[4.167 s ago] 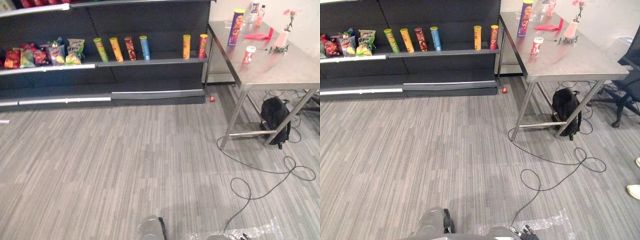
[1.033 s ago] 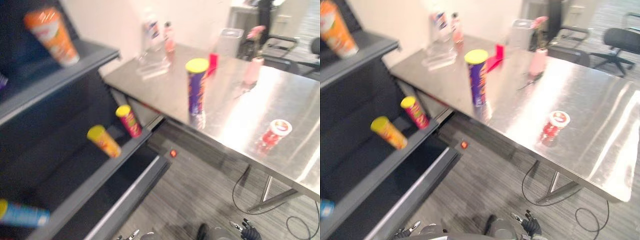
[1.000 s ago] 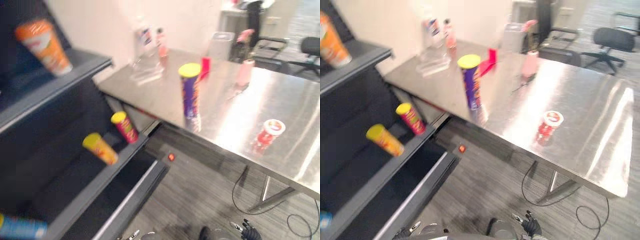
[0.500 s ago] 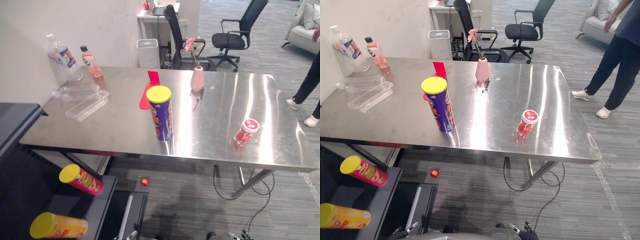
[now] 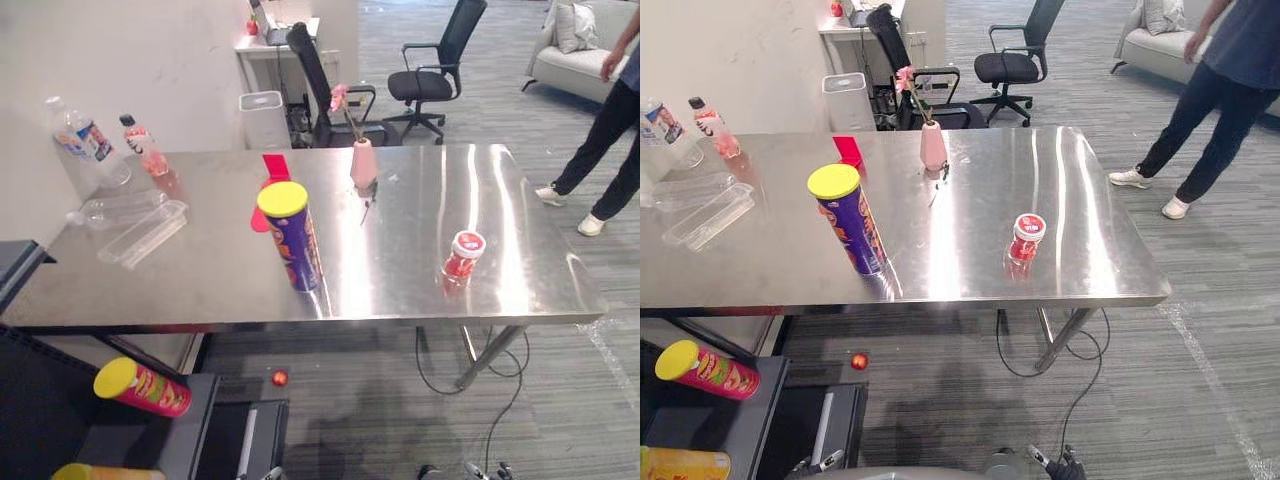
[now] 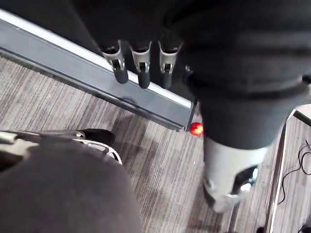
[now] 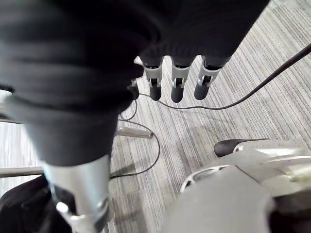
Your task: Put the gum and the chips on the shelf.
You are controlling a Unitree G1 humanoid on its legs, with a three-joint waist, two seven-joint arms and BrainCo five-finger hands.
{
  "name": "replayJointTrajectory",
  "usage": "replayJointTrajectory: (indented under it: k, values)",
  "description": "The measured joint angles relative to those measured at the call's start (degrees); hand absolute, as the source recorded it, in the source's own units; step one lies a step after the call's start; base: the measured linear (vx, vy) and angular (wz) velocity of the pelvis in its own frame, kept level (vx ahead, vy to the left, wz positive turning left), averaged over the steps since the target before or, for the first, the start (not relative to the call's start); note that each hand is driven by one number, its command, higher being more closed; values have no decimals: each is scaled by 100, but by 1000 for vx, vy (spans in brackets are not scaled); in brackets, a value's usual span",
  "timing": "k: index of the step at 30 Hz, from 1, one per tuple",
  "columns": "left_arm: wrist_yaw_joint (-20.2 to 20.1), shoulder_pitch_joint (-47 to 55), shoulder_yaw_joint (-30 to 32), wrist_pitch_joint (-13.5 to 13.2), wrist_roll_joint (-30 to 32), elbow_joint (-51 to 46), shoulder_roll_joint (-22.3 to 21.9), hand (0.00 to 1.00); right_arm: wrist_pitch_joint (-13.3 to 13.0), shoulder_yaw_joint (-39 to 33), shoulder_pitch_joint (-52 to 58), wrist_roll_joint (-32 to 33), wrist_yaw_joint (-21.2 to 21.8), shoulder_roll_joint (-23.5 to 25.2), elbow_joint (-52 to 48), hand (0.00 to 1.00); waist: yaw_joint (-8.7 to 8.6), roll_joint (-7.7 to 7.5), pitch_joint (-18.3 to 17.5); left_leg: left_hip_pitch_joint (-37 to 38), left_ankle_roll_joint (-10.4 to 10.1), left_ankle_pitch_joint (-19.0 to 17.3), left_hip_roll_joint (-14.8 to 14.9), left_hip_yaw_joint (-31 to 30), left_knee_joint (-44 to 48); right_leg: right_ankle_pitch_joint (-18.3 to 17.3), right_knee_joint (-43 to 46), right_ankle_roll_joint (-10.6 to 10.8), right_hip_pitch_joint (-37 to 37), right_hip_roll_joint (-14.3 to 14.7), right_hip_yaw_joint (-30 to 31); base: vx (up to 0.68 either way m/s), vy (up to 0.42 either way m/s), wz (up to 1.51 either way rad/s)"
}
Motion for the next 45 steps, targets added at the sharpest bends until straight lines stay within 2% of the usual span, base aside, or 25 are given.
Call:
replayJointTrajectory:
  k: [1, 5, 9, 12, 14, 19, 22, 26, 30, 35, 40, 45]
  values:
    - [3, 4, 10, 18, -10, -6, 9, 0, 2, -94, -29, 119, -90, 66, 4, 0, 30, -26, -14, 17, 0, 10, -6, -4, -45, 118, -156, 7, 89, 24, -22, 81, 14, 14]
    - [-1, 73, 78, 55, 11, -25, 36, 0, 25, -234, -106, 355, -399, 128, 0, 0, 36, -89, -41, 112, -2, 13, -24, 24, -154, 136, -246, 14, 168, 37, -23, 63, 24, -2]
    - [-5, 167, 200, 48, 95, -143, 45, 0, 60, -987, -135, 628, -731, 136, -51, 0, 40, -146, -68, 193, -5, 9, -48, 49, -244, 142, -314, 24, 231, 36, -14, 34, 10, -3]
    - [-78, 299, 529, 79, 119, -364, 41, 0, 62, -1813, -185, 1077, -1073, 86, -517, 0, 53, -252, -36, 206, -6, 7, -56, 118, -266, 145, -313, 27, 226, 29, 20, 16, 2, -6]
    - [-126, 344, 578, 95, 119, -437, 34, 0, 54, -2071, -198, 1221, -1128, 11, -704, 0, 53, -271, -46, 222, 0, -5, -58, 146, -267, 145, -313, 27, 223, 27, 40, -18, -4, -8]
    - [-193, 417, 750, 106, 130, -544, -48, 0, -29, -2808, -376, 1237, -1474, -497, -1232, 0, 56, -230, -72, 257, 1, -34, -71, 280, -280, 144, -296, 26, 138, 22, 173, -38, -6, -14]
    - [-205, 505, 789, 96, 129, -542, -102, 0, -105, -3251, -486, 1238, -1588, -709, -1373, 0, 29, -152, -117, 257, -6, -47, -66, 312, -284, 144, -301, 27, 120, 33, 197, -8, -12, -6]
    - [-195, 577, 803, 91, 127, -542, -186, 0, -181, -3506, -544, 1238, -1630, -902, -1712, 0, 11, -92, -152, 257, -22, -74, -65, 327, -284, 144, -303, 27, 109, 36, 207, 9, -19, -4]
    - [-149, 622, 796, 110, 128, -544, -238, 0, -276, -3430, -691, 1094, -1753, -1087, -2611, 0, 5, -12, -202, 256, -38, -95, -52, 435, -283, 144, -284, 27, 38, 57, 302, -5, -20, -12]
    - [-105, 624, 785, 187, 135, -616, -231, 0, -324, -3009, -682, 258, -1663, -1217, -3850, 0, -23, -23, -203, 265, -52, -108, -33, 476, -281, 144, -282, 27, 18, 81, 342, -14, -32, -6]
    - [-105, 622, 781, 250, 258, -832, -231, 0, -323, -2512, -661, -595, -1026, -1237, -5040, 0, -79, -66, -194, 155, -62, -281, 26, 491, 26, 145, -285, 27, 13, 87, 352, -6, -25, -3]
    - [-41, 620, 780, 251, 342, -834, -189, 0, -339, -2051, -620, -636, -485, -1237, -5986, 0, -148, -115, -201, 18, -62, -320, 52, 499, 110, 149, -276, 29, -99, 97, 349, -7, -18, -3]
